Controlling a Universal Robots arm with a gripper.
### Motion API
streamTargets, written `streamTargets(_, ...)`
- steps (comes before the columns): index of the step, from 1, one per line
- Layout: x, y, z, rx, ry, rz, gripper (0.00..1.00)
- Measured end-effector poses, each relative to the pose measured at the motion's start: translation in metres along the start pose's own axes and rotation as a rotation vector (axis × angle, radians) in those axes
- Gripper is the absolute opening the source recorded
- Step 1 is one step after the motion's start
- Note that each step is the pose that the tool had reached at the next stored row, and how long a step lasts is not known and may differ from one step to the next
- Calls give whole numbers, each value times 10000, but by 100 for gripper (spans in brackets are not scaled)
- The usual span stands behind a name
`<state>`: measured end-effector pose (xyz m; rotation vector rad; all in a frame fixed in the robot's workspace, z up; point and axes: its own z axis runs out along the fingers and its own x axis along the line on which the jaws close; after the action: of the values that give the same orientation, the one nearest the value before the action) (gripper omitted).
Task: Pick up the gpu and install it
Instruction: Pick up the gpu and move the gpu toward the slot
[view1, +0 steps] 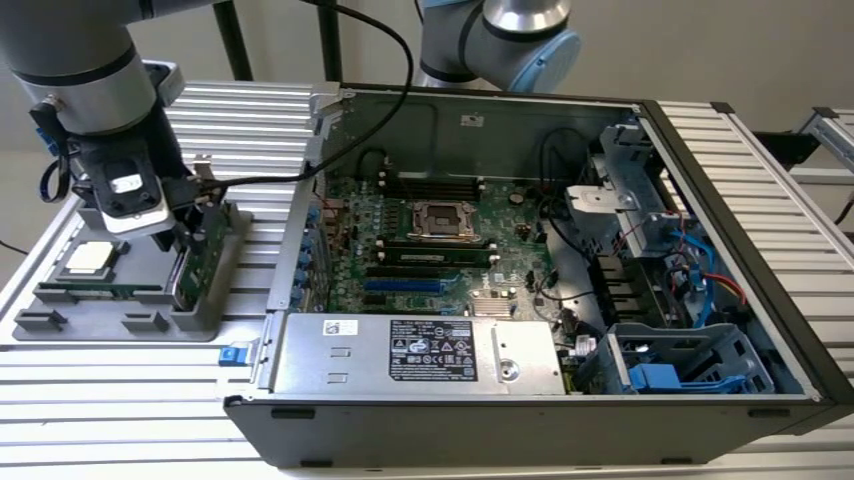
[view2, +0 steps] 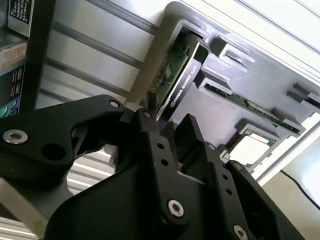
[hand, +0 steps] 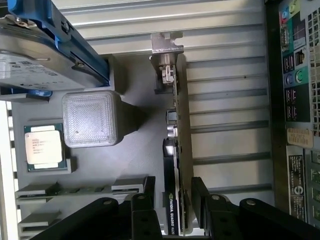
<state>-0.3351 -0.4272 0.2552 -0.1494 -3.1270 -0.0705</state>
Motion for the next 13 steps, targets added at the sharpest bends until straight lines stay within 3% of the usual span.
streamTargets(13, -1, -1, 113, -1, -13, 5, 100)
